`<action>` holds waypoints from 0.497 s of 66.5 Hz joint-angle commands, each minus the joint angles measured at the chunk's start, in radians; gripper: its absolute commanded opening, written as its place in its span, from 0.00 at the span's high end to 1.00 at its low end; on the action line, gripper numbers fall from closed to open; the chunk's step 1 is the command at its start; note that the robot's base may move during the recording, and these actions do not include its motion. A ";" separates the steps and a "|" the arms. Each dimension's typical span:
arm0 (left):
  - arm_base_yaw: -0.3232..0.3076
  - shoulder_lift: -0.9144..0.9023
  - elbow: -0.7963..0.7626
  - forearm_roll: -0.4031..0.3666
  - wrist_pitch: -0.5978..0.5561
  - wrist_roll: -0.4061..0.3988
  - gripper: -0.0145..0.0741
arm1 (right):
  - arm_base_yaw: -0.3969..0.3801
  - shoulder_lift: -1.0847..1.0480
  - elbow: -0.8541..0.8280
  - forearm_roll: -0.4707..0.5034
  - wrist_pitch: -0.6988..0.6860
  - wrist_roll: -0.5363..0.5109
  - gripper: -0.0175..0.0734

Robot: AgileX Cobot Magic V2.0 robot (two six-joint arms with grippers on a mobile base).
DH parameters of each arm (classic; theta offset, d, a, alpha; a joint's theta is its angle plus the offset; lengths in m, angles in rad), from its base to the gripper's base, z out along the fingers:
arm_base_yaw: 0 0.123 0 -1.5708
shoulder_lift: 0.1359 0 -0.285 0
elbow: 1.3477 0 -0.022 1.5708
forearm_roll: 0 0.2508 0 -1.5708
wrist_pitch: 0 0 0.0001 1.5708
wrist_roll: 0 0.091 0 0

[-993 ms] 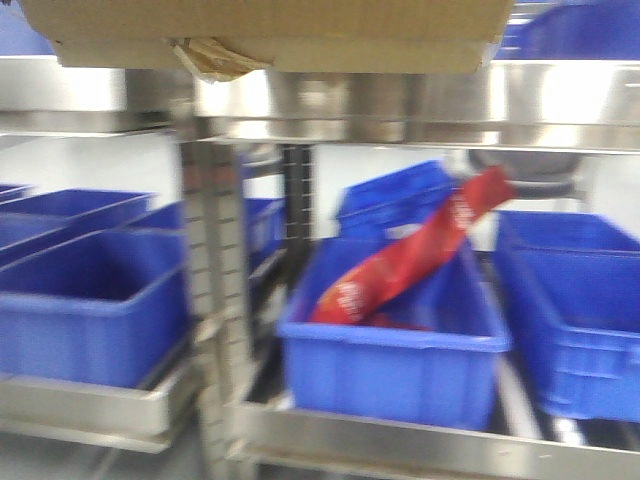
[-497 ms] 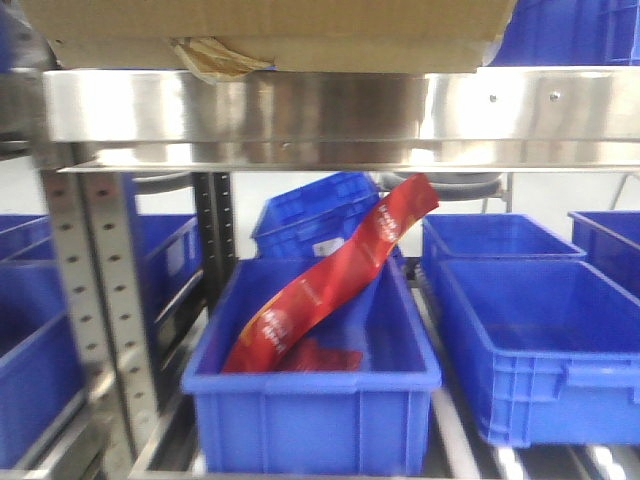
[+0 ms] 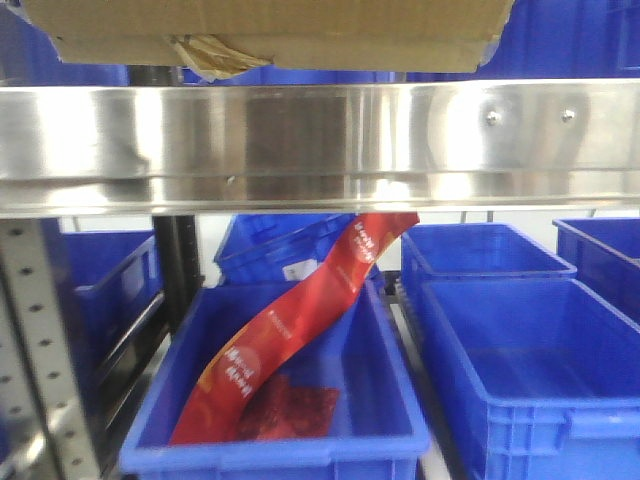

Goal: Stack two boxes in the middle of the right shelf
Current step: 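Carry the held boxes while driving to the steel shelf rack, then lower the boxes onto the middle shelf and open both grippers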

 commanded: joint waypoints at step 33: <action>-0.006 -0.011 -0.009 0.049 -0.038 -0.008 0.96 | -0.001 -0.013 -0.013 -0.027 -0.037 0.009 0.98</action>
